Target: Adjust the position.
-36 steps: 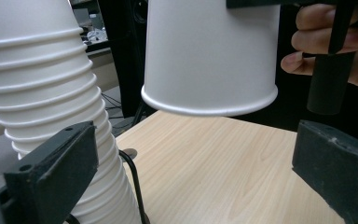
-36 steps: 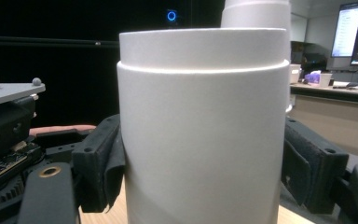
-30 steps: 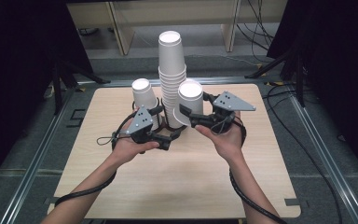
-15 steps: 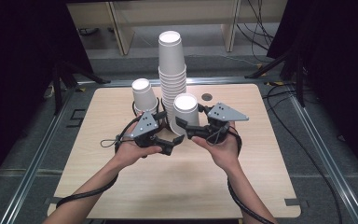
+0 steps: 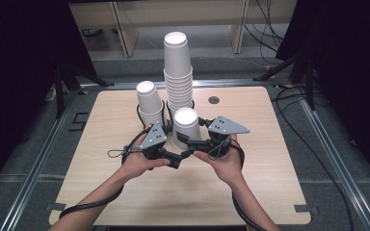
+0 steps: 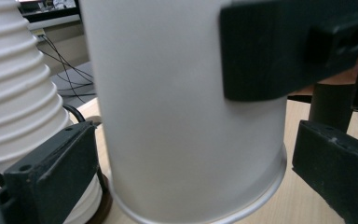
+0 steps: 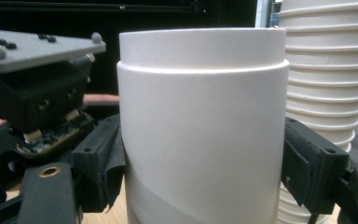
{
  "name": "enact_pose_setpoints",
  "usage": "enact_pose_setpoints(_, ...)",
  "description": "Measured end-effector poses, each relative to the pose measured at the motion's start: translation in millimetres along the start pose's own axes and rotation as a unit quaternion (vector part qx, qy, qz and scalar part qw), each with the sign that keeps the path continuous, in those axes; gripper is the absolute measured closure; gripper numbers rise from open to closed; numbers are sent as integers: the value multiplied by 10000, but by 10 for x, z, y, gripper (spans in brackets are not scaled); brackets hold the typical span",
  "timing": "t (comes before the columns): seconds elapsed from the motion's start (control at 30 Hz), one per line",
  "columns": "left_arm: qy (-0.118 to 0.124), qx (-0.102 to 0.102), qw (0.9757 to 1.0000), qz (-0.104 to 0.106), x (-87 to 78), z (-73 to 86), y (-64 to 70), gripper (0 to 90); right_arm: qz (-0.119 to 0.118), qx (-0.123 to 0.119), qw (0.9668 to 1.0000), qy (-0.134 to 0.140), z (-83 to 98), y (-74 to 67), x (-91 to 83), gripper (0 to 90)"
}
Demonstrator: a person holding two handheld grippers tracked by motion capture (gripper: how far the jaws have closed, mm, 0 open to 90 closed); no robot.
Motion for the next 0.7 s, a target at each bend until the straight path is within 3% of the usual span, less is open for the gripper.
enact_pose_setpoints(0.1,-30,-10,10000,5,11,34,22,0,24,5,10000,-8,5,-10,5,239)
enact_pose_setpoints(0.13,-44,7,10000,6,12,41,24,0,80,-117,9999,19,5,3,10,239)
enact_pose_setpoints(0.17,-6,-21,10000,4,20,45,29,0,13,48,10000,-54,17,-25,9,239)
enact_pose_setpoints(0.2,-36,-29,10000,-7,20,51,29,0,-22,-31,10000,-31,20,-23,17,239)
enact_pose_setpoints(0.23,-30,-54,10000,-12,27,60,30,0,-47,96,9999,-56,38,-52,22,239)
enact_pose_setpoints(0.27,-30,-54,10000,-12,27,60,30,0,-47,96,9999,-56,38,-52,22,239)
enact_pose_setpoints(0.3,19,-67,10000,9,39,65,32,0,-58,-71,10000,21,36,-36,35,239)
enact_pose_setpoints(0.37,-36,-53,10000,4,32,73,33,0,-26,17,10000,-45,52,-56,34,239)
enact_pose_setpoints(0.4,54,-93,9999,17,39,72,40,0,-138,116,9998,-65,69,-74,44,239)
enact_pose_setpoints(0.53,55,-94,9999,21,35,71,40,0,-140,140,9998,-64,84,-85,52,239)
enact_pose_setpoints(0.7,35,-91,10000,9,33,75,31,16,-121,-6,9999,-16,99,-72,65,238)
Point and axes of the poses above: each handheld gripper's, and its own axes: x roughly forward along the jaws, z roughly out of its underside, y roughly to its right, the point moved 4 cm from there along x, roughly forward along the jaws, and after that the axes turned 7 degrees about -z, right-handed, at the moved point
